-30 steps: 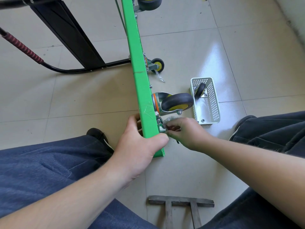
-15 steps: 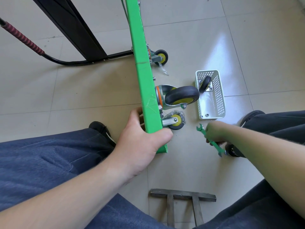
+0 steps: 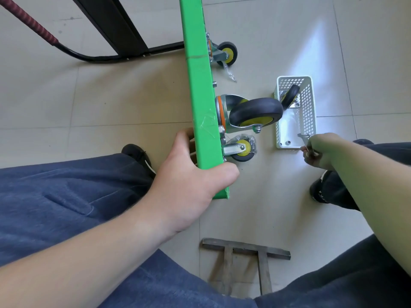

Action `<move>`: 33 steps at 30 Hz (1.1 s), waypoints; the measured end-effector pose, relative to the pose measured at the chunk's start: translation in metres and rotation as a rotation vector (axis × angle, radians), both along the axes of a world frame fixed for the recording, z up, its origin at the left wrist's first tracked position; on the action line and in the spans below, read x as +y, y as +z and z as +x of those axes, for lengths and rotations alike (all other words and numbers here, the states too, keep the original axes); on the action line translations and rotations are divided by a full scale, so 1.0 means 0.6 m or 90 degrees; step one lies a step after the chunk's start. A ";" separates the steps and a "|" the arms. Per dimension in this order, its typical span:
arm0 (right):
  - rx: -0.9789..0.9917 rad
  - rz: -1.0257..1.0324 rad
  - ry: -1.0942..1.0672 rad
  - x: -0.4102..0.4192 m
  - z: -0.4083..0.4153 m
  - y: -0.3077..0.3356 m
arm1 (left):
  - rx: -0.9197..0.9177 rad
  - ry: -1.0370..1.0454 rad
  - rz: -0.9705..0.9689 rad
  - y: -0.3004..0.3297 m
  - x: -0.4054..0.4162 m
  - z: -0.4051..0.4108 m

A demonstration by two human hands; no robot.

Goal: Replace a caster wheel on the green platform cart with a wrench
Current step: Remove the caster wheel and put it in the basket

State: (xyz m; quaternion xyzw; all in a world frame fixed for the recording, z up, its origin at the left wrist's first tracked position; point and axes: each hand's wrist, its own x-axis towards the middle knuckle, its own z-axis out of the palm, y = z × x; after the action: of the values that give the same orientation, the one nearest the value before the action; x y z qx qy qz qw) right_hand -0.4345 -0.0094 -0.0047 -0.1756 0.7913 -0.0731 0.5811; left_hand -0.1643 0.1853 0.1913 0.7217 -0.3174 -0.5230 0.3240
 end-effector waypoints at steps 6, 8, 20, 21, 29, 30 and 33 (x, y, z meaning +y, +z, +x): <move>0.017 0.055 -0.046 -0.012 -0.009 -0.045 | 0.006 -0.005 0.011 0.002 0.002 0.001; 0.013 0.050 -0.056 -0.014 -0.009 -0.057 | 0.010 -0.010 0.018 0.003 0.003 0.001; -0.007 -0.020 -0.220 -0.020 -0.016 -0.102 | 0.009 -0.029 0.024 0.012 -0.003 -0.001; 0.000 -0.018 -0.226 -0.022 -0.019 -0.109 | 0.007 -0.028 0.024 0.012 -0.003 -0.001; -0.006 0.008 -0.344 -0.015 -0.030 -0.145 | -0.013 -0.026 0.034 0.016 -0.004 -0.002; -0.010 0.000 -0.355 -0.014 -0.029 -0.142 | -0.014 -0.025 0.036 0.016 -0.005 -0.002; -0.024 -0.017 -0.361 -0.013 -0.032 -0.141 | -0.018 -0.025 0.035 0.016 -0.005 -0.003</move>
State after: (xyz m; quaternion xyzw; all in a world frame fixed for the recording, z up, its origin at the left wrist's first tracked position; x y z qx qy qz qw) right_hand -0.4537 -0.0175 -0.0896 0.0466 0.7968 -0.2466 0.5496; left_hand -0.1658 0.1825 0.2008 0.7313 -0.3212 -0.5276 0.2894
